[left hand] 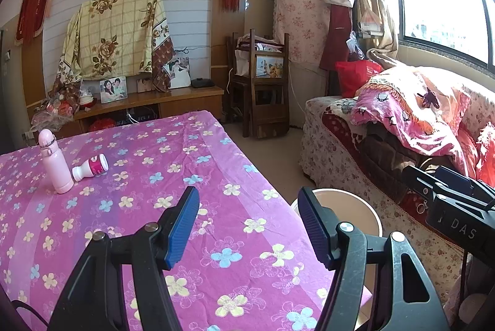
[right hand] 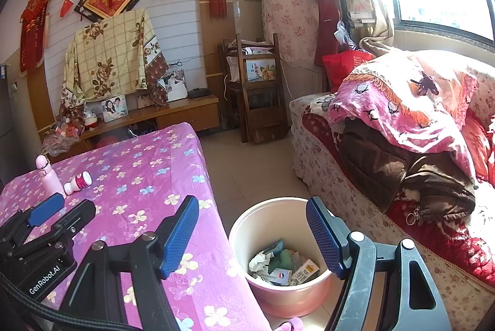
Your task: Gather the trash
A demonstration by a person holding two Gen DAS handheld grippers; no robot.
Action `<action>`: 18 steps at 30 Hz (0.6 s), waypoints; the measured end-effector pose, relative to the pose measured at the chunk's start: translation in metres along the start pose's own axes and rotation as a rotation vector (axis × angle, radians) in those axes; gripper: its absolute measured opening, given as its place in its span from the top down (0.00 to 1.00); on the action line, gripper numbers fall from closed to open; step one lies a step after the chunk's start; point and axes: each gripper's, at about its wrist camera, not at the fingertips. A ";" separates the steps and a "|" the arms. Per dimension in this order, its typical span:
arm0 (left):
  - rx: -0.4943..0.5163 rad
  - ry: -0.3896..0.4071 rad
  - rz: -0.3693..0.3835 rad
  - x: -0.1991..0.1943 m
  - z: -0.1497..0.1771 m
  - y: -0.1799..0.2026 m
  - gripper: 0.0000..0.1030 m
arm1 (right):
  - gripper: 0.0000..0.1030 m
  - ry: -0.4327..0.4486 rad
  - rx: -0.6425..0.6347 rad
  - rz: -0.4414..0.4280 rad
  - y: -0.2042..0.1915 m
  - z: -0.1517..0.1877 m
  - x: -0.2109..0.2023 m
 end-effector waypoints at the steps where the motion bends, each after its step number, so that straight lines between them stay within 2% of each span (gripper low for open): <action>1: 0.002 -0.002 0.001 0.000 0.000 0.000 0.35 | 0.27 -0.002 0.002 -0.001 0.000 0.001 0.000; 18: -0.012 -0.046 0.035 0.008 0.007 -0.002 0.35 | 0.27 -0.012 0.002 -0.001 0.000 0.004 0.003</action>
Point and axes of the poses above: each gripper's, at about its wrist camera, not at the fingertips, and x roughly the way its jaws point, y to its right, z to its underside, and after that the axes turned 8 degrees about y, right-handed
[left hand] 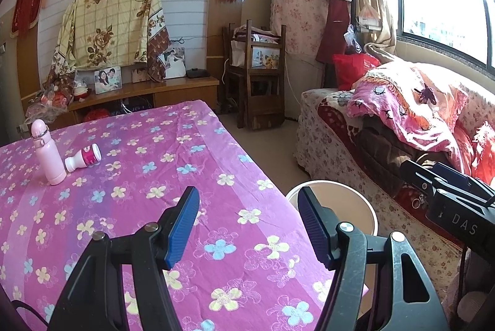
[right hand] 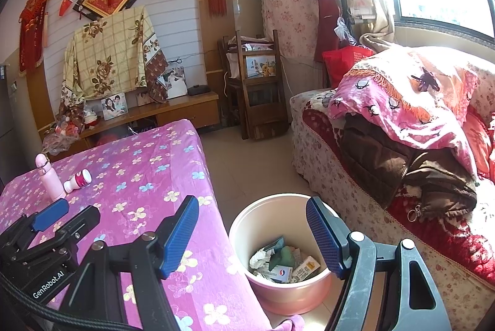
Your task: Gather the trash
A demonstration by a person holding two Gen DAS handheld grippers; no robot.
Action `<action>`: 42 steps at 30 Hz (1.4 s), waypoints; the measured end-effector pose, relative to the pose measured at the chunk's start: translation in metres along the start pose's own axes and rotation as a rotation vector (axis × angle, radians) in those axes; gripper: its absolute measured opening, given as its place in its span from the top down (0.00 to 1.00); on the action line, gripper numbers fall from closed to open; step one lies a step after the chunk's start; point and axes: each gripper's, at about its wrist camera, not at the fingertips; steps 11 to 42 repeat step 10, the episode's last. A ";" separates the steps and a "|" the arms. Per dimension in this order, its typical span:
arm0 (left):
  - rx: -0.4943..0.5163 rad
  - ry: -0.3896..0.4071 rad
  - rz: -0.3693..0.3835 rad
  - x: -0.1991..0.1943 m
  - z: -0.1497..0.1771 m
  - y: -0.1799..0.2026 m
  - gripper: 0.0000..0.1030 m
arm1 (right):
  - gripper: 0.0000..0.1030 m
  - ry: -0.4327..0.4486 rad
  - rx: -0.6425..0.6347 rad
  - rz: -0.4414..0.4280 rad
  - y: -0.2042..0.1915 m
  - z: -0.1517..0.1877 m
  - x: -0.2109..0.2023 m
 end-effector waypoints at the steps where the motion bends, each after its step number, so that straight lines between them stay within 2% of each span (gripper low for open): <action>1: -0.001 -0.003 0.001 0.001 0.001 0.000 0.35 | 0.27 -0.001 0.000 -0.001 0.000 0.001 0.000; 42: -0.010 -0.019 0.017 0.005 0.004 0.000 0.35 | 0.27 -0.012 0.000 0.004 -0.002 0.006 0.004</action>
Point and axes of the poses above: each gripper's, at about its wrist camera, not at the fingertips, and x roughly the way its jaws point, y to its right, z to its underside, and after that the axes turned 8 degrees about y, right-handed
